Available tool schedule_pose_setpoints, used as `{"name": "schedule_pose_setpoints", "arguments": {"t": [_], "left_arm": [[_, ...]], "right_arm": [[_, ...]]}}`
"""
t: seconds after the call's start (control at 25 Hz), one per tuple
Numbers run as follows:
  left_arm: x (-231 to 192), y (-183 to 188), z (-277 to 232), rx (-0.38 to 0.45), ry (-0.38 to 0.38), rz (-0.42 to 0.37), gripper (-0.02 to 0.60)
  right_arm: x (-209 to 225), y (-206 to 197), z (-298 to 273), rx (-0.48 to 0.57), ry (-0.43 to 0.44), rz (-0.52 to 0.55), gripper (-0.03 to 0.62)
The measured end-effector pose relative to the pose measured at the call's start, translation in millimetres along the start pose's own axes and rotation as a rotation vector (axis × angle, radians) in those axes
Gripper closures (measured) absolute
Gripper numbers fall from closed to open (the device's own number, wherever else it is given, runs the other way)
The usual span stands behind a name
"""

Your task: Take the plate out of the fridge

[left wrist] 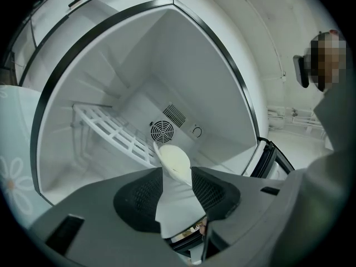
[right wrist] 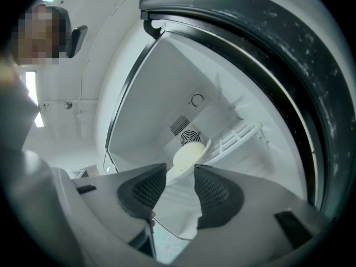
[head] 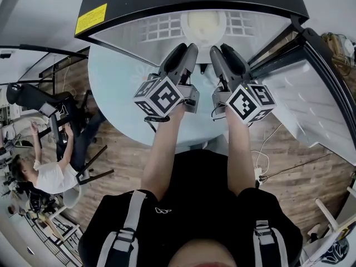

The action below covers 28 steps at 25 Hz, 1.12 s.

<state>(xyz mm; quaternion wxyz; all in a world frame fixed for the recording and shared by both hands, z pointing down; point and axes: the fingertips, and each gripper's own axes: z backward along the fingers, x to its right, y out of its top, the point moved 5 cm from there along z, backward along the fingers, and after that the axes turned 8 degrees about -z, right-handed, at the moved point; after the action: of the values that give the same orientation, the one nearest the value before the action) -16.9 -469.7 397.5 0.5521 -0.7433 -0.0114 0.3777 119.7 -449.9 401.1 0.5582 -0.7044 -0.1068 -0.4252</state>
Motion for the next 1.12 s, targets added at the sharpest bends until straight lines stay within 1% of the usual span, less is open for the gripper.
{"name": "schedule_pose_setpoints", "arguments": {"t": [0.28,0.44,0.6,0.68,0.76,0.84,1.0,1.12], "left_arm": [[-9,3,-14,-0.003,-0.018,0.057,0.405],[-12,2,-19,-0.008,-0.024,0.070,0.405],[-10,2,-25,-0.006,-0.044,0.084,0.408],[-7,2,-28,-0.008,-0.060,0.092,0.431],[-3,0,-32,-0.010,-0.081,0.117,0.437],[-1,-2,-33,-0.011,-0.090,0.142,0.449],[2,-3,-29,-0.019,-0.083,0.138,0.451],[13,-9,-22,-0.025,-0.075,0.132,0.451]], "right_arm": [[4,0,-18,0.014,0.014,-0.109,0.447],[8,0,-23,0.021,0.003,-0.140,0.448],[10,0,-27,0.026,0.015,-0.172,0.448],[10,1,-29,0.028,0.024,-0.187,0.476],[10,1,-30,0.026,0.025,-0.198,0.467],[10,1,-30,0.028,0.023,-0.208,0.471],[8,1,-25,0.021,0.022,-0.190,0.474],[7,2,-12,0.010,0.024,-0.174,0.473]]}}
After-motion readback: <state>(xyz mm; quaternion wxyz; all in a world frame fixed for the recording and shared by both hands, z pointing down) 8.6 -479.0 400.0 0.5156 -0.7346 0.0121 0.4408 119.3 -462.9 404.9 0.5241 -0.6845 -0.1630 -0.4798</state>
